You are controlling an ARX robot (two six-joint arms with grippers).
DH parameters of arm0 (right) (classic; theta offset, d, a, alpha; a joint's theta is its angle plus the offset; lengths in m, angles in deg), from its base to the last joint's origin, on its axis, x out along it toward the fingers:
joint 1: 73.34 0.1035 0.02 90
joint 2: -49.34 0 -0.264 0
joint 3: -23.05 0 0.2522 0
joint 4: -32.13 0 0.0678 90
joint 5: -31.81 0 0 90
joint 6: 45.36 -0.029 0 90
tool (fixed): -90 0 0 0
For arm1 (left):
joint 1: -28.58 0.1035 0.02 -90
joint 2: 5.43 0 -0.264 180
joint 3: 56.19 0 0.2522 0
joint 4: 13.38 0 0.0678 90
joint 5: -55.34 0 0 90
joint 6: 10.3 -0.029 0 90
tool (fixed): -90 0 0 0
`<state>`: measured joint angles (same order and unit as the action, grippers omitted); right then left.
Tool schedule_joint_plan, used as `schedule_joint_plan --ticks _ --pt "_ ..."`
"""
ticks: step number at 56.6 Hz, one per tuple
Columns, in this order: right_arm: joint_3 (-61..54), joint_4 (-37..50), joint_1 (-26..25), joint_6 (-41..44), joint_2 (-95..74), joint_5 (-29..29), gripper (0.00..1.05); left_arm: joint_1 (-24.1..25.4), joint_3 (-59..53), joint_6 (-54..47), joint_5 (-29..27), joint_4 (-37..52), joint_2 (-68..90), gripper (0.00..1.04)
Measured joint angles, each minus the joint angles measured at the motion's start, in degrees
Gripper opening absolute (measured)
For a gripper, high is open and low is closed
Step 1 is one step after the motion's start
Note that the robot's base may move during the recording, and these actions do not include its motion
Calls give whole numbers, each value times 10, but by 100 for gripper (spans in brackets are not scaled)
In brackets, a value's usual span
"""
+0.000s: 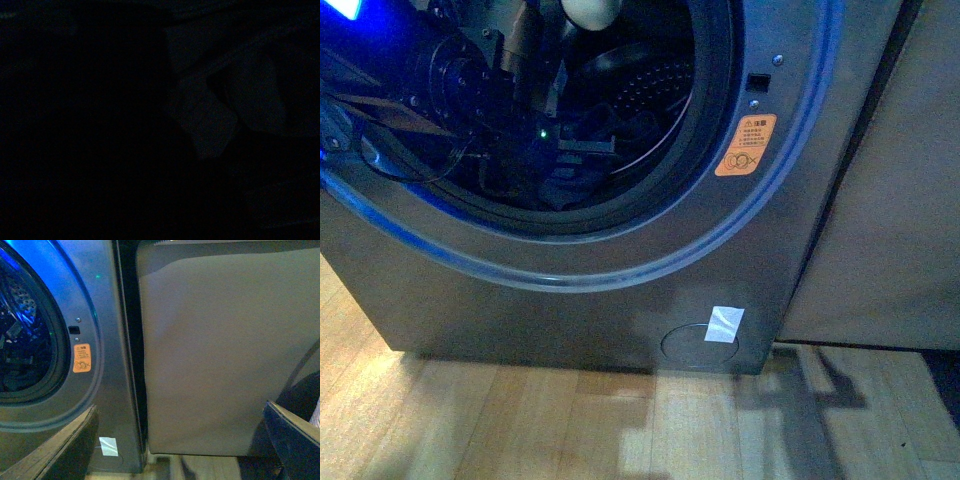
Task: Collect clothes from washing machine
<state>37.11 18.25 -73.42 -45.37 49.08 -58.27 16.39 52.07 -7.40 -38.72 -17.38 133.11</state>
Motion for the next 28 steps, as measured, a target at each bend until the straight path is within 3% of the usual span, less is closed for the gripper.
schedule_joint_plan --ticks 28 --pt "0 0 0 0 0 0 97 2 -239 -14 97 96 -219 6"
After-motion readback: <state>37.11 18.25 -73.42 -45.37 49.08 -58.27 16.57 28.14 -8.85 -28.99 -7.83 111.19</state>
